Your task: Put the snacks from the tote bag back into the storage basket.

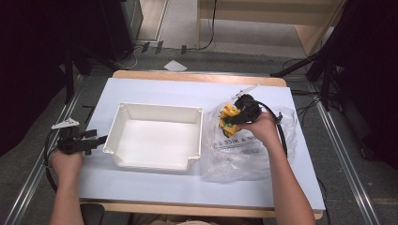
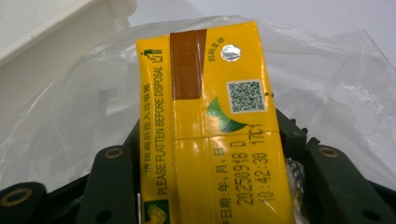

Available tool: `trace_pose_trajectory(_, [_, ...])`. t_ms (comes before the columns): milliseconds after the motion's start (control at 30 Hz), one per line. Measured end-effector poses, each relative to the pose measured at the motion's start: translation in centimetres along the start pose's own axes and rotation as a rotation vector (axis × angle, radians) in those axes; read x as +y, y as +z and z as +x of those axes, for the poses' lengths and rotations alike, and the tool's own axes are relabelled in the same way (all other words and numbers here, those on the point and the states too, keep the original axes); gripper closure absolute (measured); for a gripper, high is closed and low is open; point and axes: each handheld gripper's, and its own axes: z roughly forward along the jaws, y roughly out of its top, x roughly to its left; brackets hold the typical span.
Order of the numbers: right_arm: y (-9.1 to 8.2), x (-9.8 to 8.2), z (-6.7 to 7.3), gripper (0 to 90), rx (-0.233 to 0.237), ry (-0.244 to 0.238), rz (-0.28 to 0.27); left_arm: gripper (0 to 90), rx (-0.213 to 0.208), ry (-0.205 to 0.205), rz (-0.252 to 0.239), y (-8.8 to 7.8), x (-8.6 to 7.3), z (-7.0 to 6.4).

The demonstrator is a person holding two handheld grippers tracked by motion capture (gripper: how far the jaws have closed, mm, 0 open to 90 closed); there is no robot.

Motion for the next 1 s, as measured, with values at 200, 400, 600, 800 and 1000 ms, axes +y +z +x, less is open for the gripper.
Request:
trace_pose_trajectory(200, [0.0, 0.2, 0.2, 50.7, -0.014, -0.014, 0.002, 20.9, -0.001, -0.002, -0.002, 0.0, 0.0, 0.0])
trace_pose_trajectory(400, [-0.1, 0.3, 0.3, 51.1, -0.024, -0.019, 0.007, 20.9, -0.001, -0.001, -0.003, 0.0, 0.0, 0.1])
trace_pose_trajectory(600, [-0.4, 0.4, 0.3, 51.3, -0.022, -0.013, 0.009, 20.9, -0.002, -0.001, -0.004, -0.1, 0.0, 0.0])
trace_pose_trajectory(800, [-1.2, 0.6, 0.6, 51.4, -0.024, -0.017, -0.006, 20.9, -0.002, -0.001, -0.004, -0.1, 0.0, 0.1])
trace_pose_trajectory(1000, [-2.3, 0.9, 0.9, 51.5, -0.029, -0.022, -0.026, 20.9, -0.002, -0.001, -0.002, -0.1, 0.0, 0.1])
